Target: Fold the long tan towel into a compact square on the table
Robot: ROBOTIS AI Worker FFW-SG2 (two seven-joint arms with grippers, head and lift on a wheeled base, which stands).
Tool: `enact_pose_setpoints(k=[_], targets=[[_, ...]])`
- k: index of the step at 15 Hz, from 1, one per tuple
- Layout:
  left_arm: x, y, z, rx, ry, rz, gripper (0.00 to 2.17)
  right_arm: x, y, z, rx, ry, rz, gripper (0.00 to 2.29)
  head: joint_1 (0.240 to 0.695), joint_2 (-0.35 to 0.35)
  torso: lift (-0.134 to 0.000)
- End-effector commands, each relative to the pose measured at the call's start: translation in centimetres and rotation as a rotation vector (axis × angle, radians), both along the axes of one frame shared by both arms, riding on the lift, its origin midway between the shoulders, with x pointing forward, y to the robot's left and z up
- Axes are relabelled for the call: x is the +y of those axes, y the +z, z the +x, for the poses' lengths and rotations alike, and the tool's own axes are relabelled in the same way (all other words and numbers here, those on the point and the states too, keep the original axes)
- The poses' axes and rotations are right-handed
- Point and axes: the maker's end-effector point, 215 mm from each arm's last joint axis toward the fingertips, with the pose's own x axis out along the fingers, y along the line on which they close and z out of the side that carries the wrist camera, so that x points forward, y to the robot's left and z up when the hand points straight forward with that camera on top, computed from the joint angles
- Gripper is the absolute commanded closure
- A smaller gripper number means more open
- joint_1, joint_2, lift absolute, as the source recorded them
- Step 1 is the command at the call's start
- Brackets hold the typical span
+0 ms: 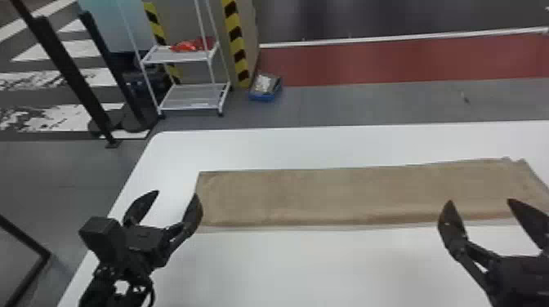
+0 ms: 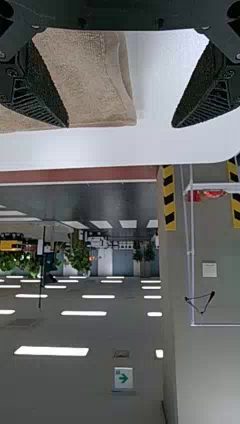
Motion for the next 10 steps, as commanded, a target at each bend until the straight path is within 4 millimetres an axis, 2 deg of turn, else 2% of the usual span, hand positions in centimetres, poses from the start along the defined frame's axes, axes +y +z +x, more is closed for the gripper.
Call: enact_pose_setpoints(k=[1, 2, 4, 6, 8, 9, 10], targets=[[-0.3, 0.7, 0.9, 0.005, -0.009, -0.003, 0.14, 0.0, -0.1, 0.0, 0.001, -0.003, 0.002, 0.17, 0.695, 0.17, -0.125], [-0.4, 1.0, 1.4, 0.014, -0.014, -0.004, 0.15, 0.0, -0.1, 0.0, 0.001, -0.003, 0.002, 0.17, 0.695, 0.168, -0.125], [-0.6, -0.9, 2.7, 0.133, -0.033, -0.019, 0.15, -0.1, -0.1, -0.1, 0.003, -0.004, 0.0, 0.17, 0.695, 0.159, -0.125], [-0.2, -2.7, 3.0, 0.246, -0.038, -0.042, 0.16, -0.1, -0.2, -0.1, 0.005, -0.004, 0.0, 0.17, 0.695, 0.153, -0.125], [0.1, -2.8, 3.9, 0.291, -0.034, -0.056, 0.17, -0.2, -0.2, -0.1, 0.005, -0.005, -0.001, 0.17, 0.695, 0.154, -0.125], [0.2, -2.2, 4.5, 0.283, -0.033, -0.055, 0.18, -0.1, -0.2, -0.1, 0.005, -0.004, 0.0, 0.17, 0.695, 0.155, -0.125], [0.5, -3.0, 4.6, 0.33, -0.03, -0.061, 0.2, -0.2, -0.2, -0.1, 0.005, -0.005, -0.001, 0.17, 0.695, 0.157, -0.125]])
